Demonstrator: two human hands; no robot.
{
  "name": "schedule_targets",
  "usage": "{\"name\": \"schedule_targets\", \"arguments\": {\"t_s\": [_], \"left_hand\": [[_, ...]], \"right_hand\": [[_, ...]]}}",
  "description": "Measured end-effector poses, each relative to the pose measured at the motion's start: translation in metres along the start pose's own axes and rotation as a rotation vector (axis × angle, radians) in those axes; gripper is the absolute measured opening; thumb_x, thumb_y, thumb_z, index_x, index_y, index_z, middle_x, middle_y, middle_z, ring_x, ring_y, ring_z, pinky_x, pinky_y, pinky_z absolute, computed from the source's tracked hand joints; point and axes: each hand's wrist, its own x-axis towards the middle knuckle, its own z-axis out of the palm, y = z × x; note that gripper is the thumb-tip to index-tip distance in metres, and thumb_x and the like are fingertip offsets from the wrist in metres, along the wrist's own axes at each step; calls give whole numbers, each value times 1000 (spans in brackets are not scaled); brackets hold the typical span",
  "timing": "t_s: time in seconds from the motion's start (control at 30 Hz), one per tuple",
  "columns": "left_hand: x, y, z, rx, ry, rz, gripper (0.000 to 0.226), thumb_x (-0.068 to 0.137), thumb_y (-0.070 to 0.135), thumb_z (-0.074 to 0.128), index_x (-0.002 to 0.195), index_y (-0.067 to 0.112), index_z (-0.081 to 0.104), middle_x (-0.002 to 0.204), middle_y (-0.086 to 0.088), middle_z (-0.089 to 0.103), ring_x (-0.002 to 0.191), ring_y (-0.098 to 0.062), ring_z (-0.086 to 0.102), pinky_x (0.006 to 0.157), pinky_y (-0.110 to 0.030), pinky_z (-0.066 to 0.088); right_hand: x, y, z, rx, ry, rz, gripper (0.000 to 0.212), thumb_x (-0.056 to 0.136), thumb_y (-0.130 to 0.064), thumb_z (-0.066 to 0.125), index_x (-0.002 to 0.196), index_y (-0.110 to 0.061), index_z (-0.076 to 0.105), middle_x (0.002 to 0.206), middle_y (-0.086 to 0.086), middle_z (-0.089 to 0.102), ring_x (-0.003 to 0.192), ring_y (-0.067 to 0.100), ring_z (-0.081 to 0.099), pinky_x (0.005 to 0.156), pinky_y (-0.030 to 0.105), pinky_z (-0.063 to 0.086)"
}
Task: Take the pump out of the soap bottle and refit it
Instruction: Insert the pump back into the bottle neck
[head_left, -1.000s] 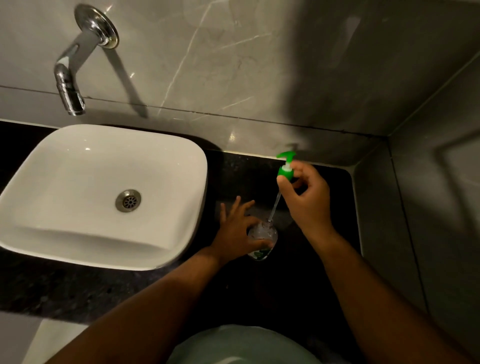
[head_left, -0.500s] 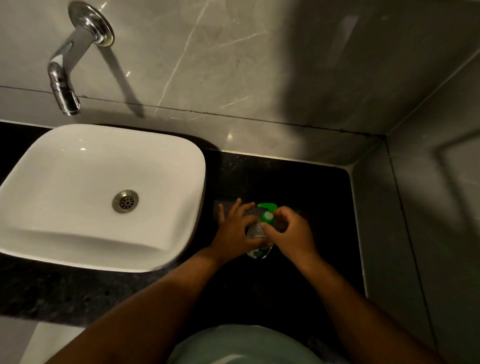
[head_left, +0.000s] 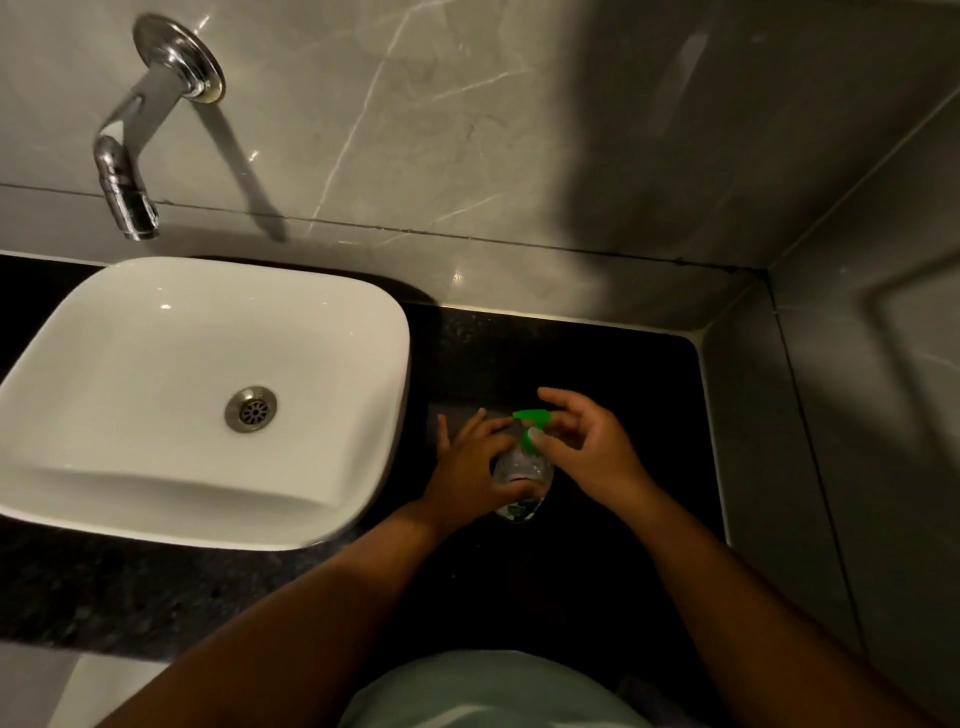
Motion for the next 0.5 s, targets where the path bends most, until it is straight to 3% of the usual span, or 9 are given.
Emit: {"name": "schedule_targets", "arguments": {"t_s": [0.1,0.23,0.4,0.5], "left_hand": [[-1,-1,3,5,-11,15,78,64,82,59,129,39,53,148,14,40,146,-11,12,109,-54,-24],[-2,3,7,-37,15,5,70,61,80,61,116,37,62,146,13,44,146,-12,17,111,-55,-21],[-3,1,2,-18,40,-42,80,60,79,61,126,33,60,145,15,44,144,-10,17,109,-51,-22],[-5,1,1,-11,35,-42,80,61,79,61,127,34,59,145,16,43,144,-9,16,109,-51,-22]], "right_hand": [[5,0,6,-105,36,6,56,73,-20,81,122,-30,54,102,-4,68,93,10,66,85,32,56],[3,5,17,-220,114,26,61,66,-33,86,118,-27,55,106,-9,58,96,8,58,75,18,45],[-11,17,11,-2,101,0,63,78,-8,76,135,-18,49,117,-3,61,101,-11,59,85,11,50],[-10,16,13,-27,118,-14,59,75,-5,78,124,-25,53,107,-5,67,96,-6,63,86,19,54]]}}
